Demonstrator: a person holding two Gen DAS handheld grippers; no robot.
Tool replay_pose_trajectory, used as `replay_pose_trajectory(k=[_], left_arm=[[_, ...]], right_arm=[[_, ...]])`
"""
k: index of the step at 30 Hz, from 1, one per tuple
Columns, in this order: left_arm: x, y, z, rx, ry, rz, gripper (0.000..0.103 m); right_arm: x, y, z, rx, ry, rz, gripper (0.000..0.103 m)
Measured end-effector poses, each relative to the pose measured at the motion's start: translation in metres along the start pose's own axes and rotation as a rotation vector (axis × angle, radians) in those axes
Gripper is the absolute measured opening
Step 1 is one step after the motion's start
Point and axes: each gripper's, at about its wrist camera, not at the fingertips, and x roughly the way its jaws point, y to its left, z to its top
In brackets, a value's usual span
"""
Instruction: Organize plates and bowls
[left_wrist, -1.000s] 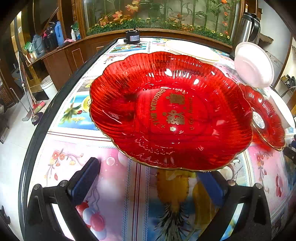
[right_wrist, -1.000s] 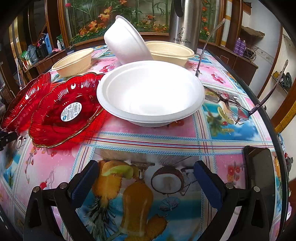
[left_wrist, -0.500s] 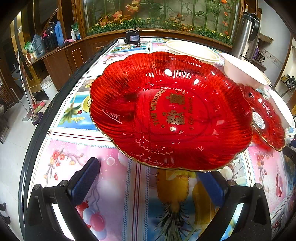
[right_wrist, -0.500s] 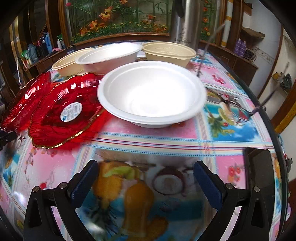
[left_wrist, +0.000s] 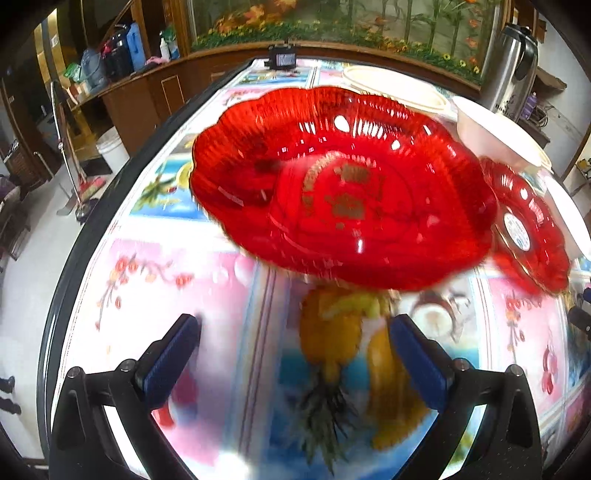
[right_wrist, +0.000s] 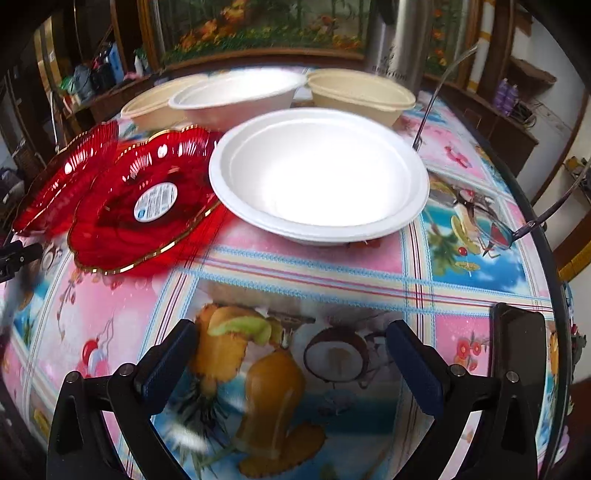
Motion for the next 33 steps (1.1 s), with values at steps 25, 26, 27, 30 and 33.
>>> replay_pose_trajectory(k=[25, 26, 27, 30, 33], left_arm=[[-0.116, 0.032, -0.043, -0.138, -0.148, 0.028, 0.103], [-0.119, 0.035, -0.044, -0.144, -0.149, 0.036, 0.103], [-0.121, 0.038, -0.046, -0.148, -0.150, 0.042, 0.103], [-0.126, 0.046, -0.046, -0.164, -0.141, 0.056, 0.103], [-0.129, 0.053, -0.044, -0.176, -0.136, 0.061, 0.103]], right_arm=[[-0.085, 0.083, 0.042, 0.021, -0.028, 0.763, 0.098], [-0.087, 0.090, 0.044, -0.002, -0.033, 0.752, 0.098], [-0.088, 0.096, 0.048, -0.027, -0.030, 0.730, 0.098], [-0.085, 0.102, 0.065, -0.074, -0.025, 0.652, 0.098], [-0.080, 0.109, 0.082, -0.204, -0.017, 0.514, 0.098]])
